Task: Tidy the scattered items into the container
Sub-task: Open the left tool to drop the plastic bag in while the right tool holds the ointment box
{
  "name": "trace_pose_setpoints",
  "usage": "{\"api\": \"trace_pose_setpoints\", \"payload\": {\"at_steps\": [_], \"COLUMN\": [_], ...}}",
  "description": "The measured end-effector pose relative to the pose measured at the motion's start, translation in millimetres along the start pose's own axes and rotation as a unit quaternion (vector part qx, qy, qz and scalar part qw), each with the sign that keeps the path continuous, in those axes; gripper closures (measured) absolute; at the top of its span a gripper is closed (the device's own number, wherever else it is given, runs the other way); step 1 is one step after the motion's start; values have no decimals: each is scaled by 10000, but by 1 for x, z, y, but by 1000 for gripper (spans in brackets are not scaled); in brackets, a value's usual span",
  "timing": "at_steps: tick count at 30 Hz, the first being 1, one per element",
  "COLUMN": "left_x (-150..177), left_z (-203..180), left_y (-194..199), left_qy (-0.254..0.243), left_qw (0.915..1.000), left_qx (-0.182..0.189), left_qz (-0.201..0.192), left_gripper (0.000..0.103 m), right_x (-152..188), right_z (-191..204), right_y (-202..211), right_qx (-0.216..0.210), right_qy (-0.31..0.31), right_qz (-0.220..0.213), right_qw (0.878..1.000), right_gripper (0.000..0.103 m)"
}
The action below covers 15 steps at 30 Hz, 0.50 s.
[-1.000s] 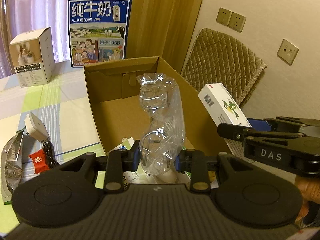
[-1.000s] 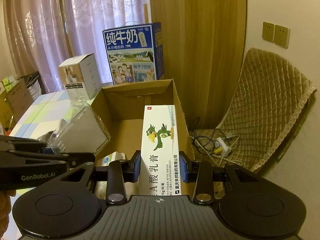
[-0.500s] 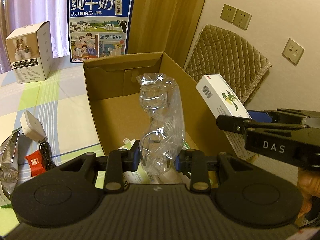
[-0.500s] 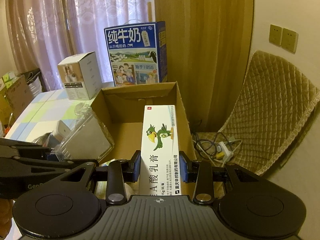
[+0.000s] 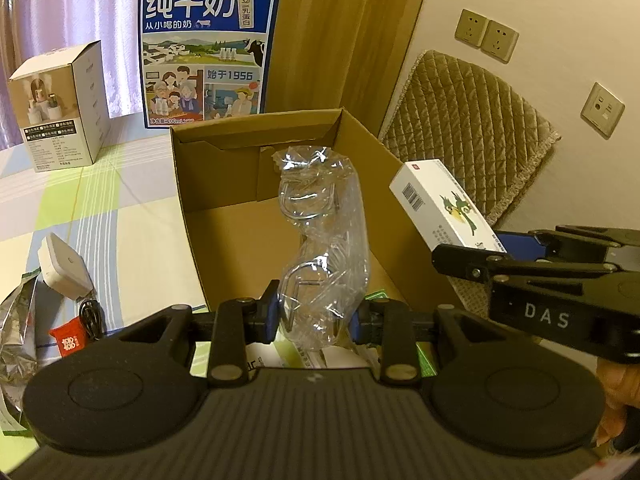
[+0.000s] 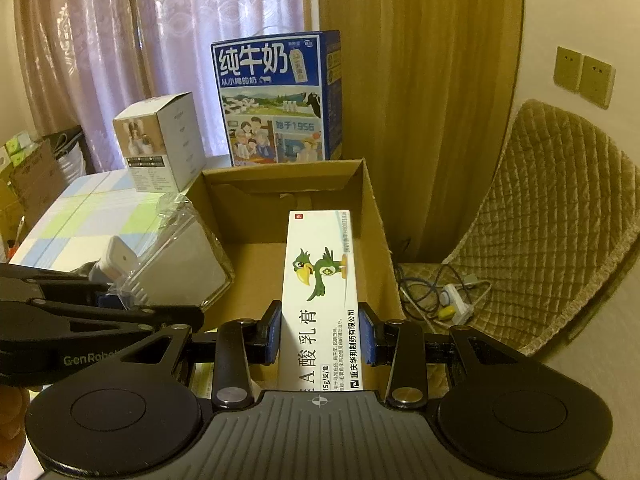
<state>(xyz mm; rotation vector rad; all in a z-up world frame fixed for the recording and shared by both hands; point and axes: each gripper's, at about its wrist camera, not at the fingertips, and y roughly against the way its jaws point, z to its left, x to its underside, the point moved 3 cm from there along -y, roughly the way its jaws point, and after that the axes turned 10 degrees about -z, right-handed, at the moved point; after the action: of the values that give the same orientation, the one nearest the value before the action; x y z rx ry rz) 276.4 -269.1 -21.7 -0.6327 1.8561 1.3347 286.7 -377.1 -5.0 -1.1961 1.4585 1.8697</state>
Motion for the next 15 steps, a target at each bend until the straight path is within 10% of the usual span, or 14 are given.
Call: {"api": "trace_pose_setpoints", "payload": {"at_steps": [15], "left_x": [-6], "left_z": [3], "left_y": [-14], "left_qy": [-7], "left_qw": [10000], "left_qx": [15], "left_qz": [19], "left_gripper": [76], "right_x": [-2], "right_z": [0], "right_y": [-14], "right_qx": [20], "right_qy": [34], "right_qz": [64], "right_qw": [10000], "right_gripper": [68]}}
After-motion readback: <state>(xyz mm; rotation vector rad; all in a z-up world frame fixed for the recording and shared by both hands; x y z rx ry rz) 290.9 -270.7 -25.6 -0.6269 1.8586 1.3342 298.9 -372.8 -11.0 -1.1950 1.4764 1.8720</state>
